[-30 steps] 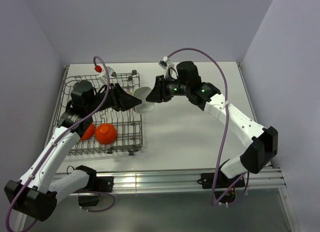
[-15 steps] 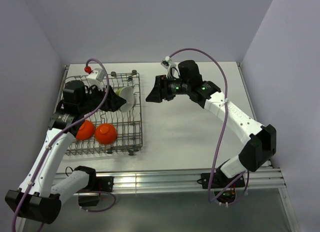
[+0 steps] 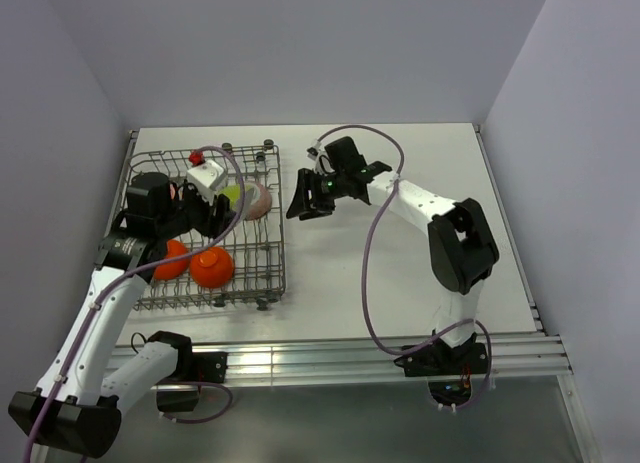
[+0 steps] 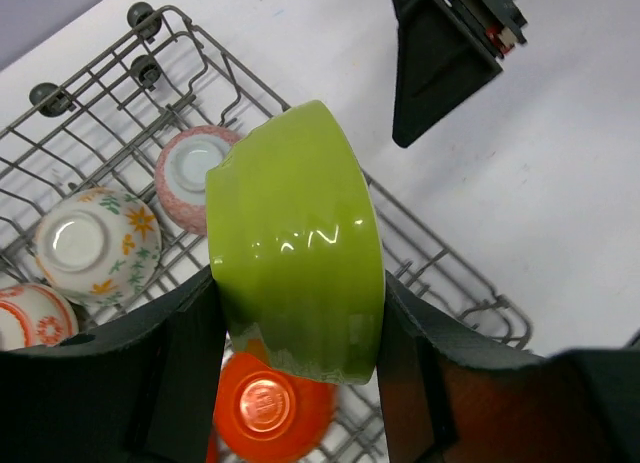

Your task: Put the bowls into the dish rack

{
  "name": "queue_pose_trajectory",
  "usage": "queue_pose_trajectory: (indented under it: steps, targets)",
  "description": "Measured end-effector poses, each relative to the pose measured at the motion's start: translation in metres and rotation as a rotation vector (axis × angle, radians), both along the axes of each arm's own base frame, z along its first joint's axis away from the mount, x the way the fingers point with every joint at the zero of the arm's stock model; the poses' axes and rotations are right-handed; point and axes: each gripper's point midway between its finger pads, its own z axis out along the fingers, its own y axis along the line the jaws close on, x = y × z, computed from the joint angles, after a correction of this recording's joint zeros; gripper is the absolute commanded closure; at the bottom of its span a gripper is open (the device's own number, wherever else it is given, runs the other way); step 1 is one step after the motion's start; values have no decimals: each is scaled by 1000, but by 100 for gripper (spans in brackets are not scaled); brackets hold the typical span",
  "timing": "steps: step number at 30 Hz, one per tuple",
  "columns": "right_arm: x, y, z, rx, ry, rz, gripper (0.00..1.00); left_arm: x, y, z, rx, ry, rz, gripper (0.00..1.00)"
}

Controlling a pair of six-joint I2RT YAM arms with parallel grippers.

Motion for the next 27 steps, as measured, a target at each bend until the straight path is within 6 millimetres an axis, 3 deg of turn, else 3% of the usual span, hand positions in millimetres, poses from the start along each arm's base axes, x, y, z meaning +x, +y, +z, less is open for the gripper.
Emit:
queue_pose_trajectory:
  steps: [3,17,27]
  targets:
    - [7,5,-16,-15,35,-2,44,0,2,-14,79,-32,-52,100]
    - [30,21,-27,-11,39,3,46,5,7,-59,308,-101,-225,100]
    - [34,32,-33,-3,62,21,54,-5,-13,-105,496,-102,-390,100]
